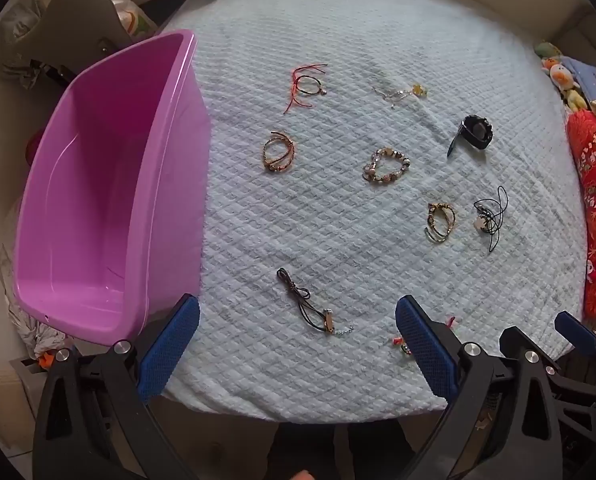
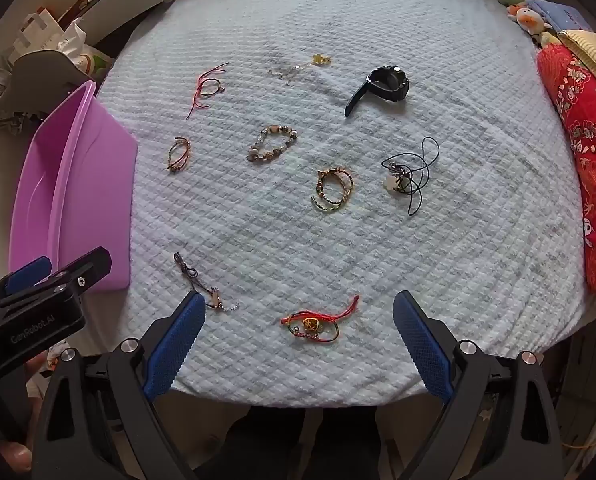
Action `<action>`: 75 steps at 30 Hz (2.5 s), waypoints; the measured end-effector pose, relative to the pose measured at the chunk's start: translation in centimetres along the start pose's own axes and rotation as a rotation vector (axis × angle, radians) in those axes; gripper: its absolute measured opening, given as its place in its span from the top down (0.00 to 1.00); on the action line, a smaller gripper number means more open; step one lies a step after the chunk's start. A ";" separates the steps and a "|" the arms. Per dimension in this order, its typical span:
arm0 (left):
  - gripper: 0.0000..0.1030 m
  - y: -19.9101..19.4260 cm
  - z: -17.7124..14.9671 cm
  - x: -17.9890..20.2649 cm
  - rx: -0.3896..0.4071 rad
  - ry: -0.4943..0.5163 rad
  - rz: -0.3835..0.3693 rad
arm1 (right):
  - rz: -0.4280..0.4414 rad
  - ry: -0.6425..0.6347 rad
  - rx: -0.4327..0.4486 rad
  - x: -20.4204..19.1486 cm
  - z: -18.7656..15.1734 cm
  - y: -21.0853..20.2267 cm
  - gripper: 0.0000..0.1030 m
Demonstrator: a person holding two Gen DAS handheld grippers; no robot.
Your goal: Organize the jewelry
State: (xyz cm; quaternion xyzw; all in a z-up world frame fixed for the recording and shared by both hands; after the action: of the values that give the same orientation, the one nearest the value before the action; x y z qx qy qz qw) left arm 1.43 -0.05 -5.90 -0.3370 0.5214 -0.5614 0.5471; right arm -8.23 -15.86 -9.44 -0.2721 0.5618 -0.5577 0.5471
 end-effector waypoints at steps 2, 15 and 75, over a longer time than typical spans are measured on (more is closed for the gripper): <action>0.06 0.1 0.0 0.2 -0.004 -0.001 -0.010 | 0.000 -0.001 0.001 0.0 0.0 0.0 0.12; 0.06 -1.2 -0.5 -0.5 0.022 -0.001 0.004 | -0.004 -0.004 0.004 -0.1 0.6 -1.6 0.12; 0.06 -2.6 -0.1 -1.2 0.057 -0.016 0.012 | -0.012 -0.014 0.037 -0.6 0.4 -2.8 0.12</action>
State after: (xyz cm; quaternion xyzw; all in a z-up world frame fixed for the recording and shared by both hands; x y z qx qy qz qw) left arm 0.83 0.77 -3.19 -0.3226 0.5027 -0.5699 0.5643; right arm -8.53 -16.10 -6.61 -0.2691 0.5459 -0.5694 0.5526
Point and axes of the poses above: each gripper's, at about its wrist camera, not at the fingertips, and y roughly the way its jaws point, x to its right, z to its top, the point moved 6 cm from there along y, roughly the way its jaws point, and after that the axes turned 9 degrees about z, right-handed, at the moved point
